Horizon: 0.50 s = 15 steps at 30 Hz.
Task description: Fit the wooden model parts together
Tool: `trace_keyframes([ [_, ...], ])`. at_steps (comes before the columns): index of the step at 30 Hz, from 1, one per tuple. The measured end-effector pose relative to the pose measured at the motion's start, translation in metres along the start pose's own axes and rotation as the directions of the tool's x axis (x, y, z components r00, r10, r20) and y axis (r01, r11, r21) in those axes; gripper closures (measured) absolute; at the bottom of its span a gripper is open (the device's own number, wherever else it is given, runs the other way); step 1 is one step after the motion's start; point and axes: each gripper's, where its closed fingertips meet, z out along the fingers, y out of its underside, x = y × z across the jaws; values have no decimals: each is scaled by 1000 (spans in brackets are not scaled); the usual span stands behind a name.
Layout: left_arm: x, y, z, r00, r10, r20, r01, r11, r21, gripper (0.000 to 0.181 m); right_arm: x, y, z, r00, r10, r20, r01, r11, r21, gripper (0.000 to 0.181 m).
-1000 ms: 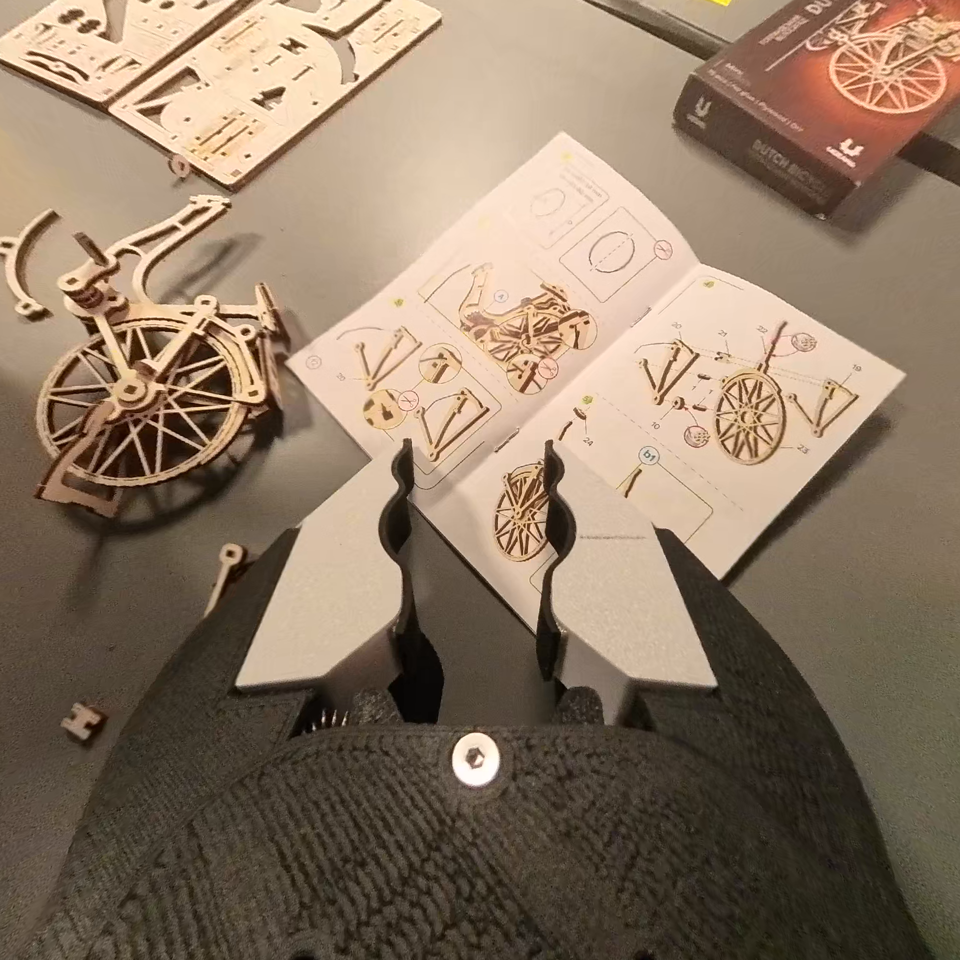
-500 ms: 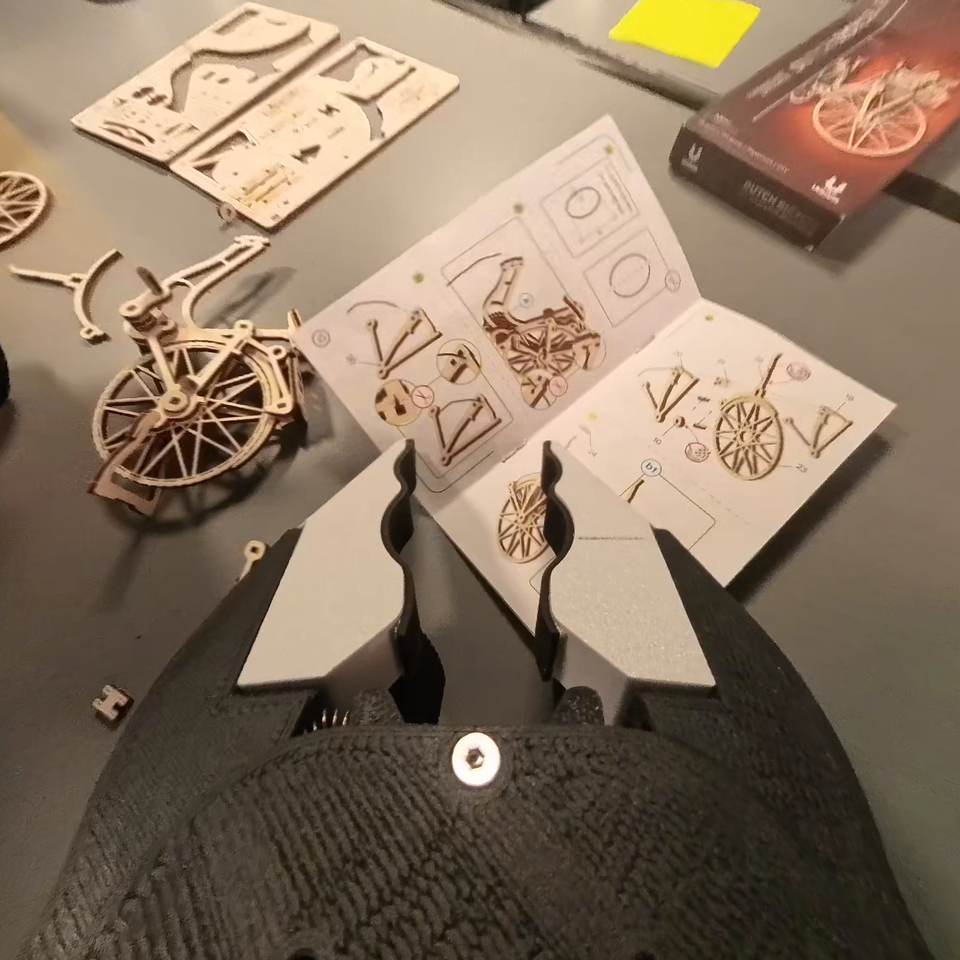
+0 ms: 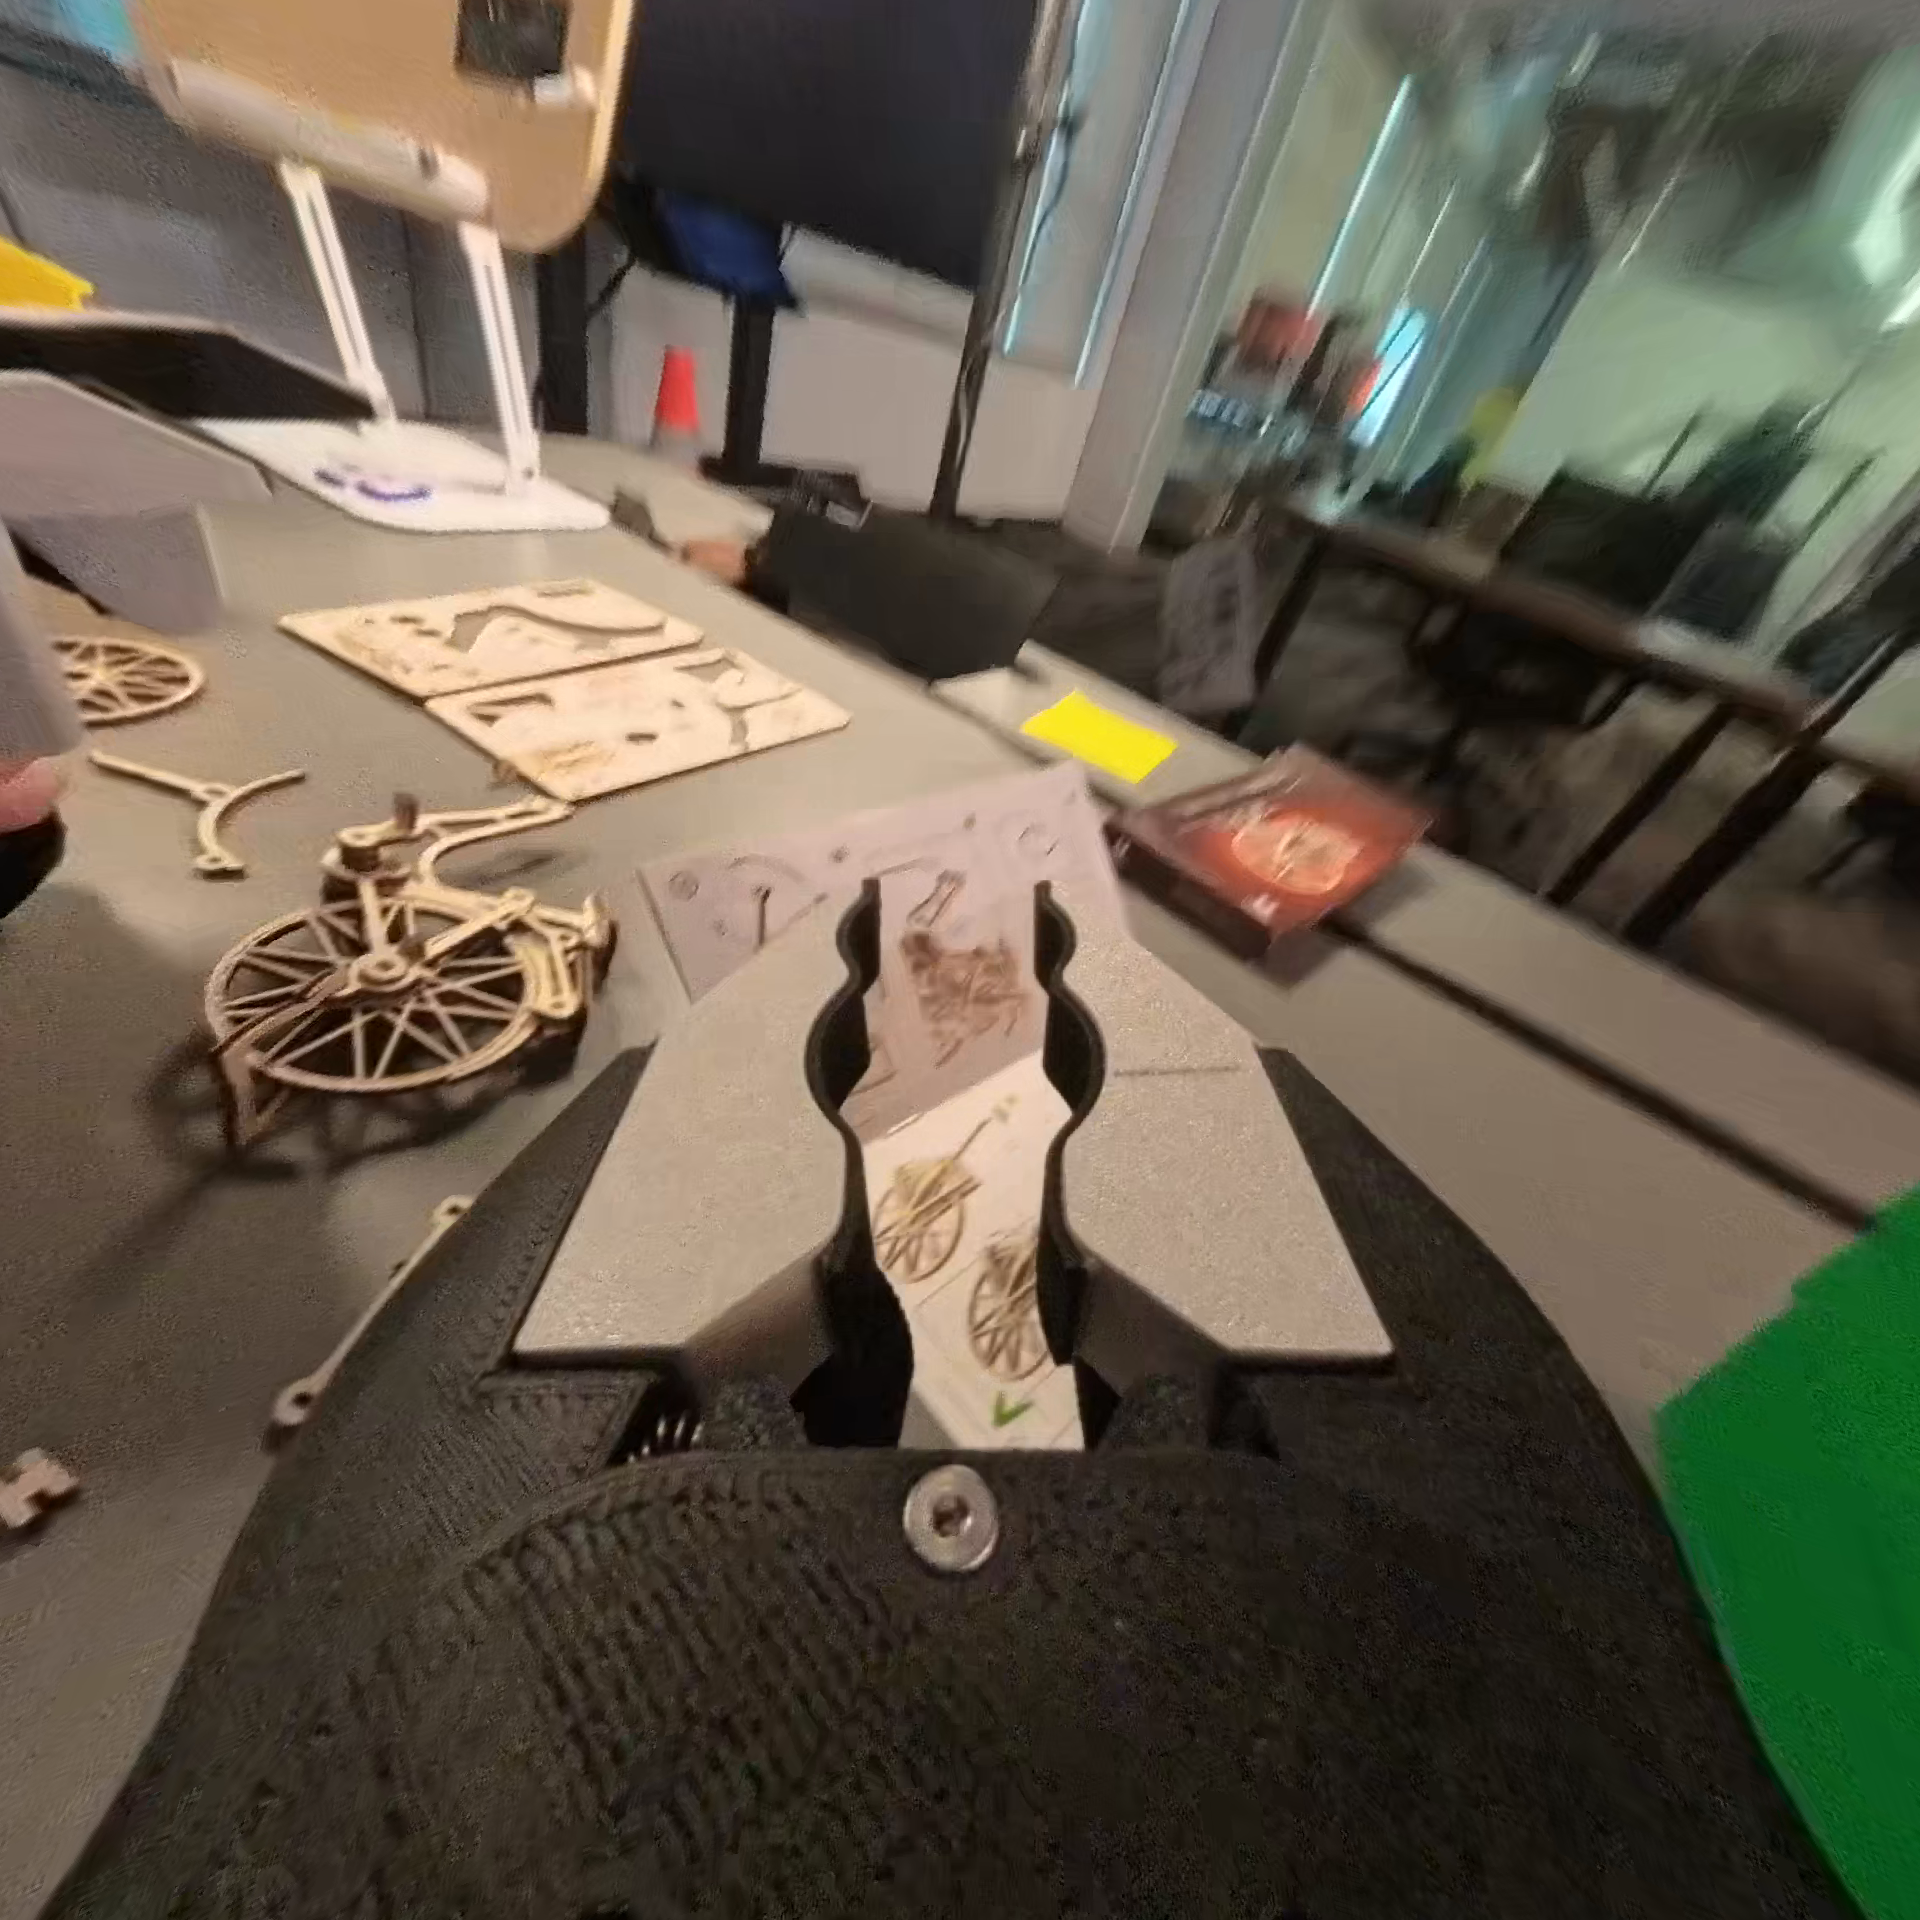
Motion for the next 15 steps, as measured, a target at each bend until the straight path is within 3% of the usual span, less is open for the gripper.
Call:
trace_keyframes([
  [9,-2,-20,-11,1000,10,24,-13,994,106,140,-1,-27,-16,999,-12,31,6,979,203,175],
  [15,0,-17,-9,1000,-1,3,0,996,89,141,-1,-25,-15,998,23,61,-35,979,199,176],
])
